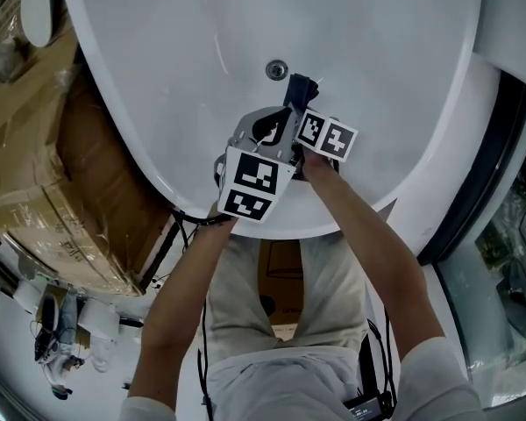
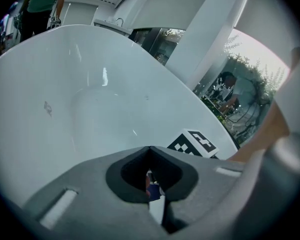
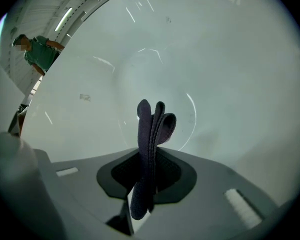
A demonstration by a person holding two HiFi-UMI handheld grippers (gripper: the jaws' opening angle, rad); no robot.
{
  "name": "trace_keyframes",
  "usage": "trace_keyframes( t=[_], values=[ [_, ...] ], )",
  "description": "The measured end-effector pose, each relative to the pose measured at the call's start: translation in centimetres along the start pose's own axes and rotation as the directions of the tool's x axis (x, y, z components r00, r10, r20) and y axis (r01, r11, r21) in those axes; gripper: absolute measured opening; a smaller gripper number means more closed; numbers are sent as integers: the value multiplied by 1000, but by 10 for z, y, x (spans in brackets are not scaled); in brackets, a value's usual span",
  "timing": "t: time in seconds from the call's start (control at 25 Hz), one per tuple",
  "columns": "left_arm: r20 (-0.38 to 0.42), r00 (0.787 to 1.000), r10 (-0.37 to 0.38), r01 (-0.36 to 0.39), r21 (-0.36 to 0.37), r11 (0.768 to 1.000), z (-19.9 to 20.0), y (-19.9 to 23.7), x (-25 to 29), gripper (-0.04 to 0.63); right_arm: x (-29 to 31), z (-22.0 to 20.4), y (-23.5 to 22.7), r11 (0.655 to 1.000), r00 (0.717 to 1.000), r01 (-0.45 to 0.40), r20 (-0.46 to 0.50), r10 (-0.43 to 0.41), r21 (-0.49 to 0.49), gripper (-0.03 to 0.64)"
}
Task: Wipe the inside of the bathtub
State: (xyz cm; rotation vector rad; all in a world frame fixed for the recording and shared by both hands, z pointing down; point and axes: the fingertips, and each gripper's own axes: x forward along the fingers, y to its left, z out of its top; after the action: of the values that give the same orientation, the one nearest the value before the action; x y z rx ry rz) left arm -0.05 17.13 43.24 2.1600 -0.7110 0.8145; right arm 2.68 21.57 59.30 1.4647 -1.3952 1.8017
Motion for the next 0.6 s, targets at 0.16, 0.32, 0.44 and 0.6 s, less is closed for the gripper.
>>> trace_keyframes(
  t=[0.16,0.32,0.44,0.6],
  values=[
    [-5,1000,-6,6,-11,1000,-14,3,14,0,23,0,-9,999,1000,10,12,-10,34,60],
    [-19,1000,-6,5,-26,1000,-28,8,28,0,43,2,-7,999,1000,9,17,-10,45,60],
    [-19,1000,-4,3,-35,999,-30,11,37,0,55,6,-13,997,999,29,22,-31,69,61],
    [-29,1000,-9,8,-36,999,-35,14,45,0,66,10,-25,994,998,55,34,-59,95,61]
  ],
)
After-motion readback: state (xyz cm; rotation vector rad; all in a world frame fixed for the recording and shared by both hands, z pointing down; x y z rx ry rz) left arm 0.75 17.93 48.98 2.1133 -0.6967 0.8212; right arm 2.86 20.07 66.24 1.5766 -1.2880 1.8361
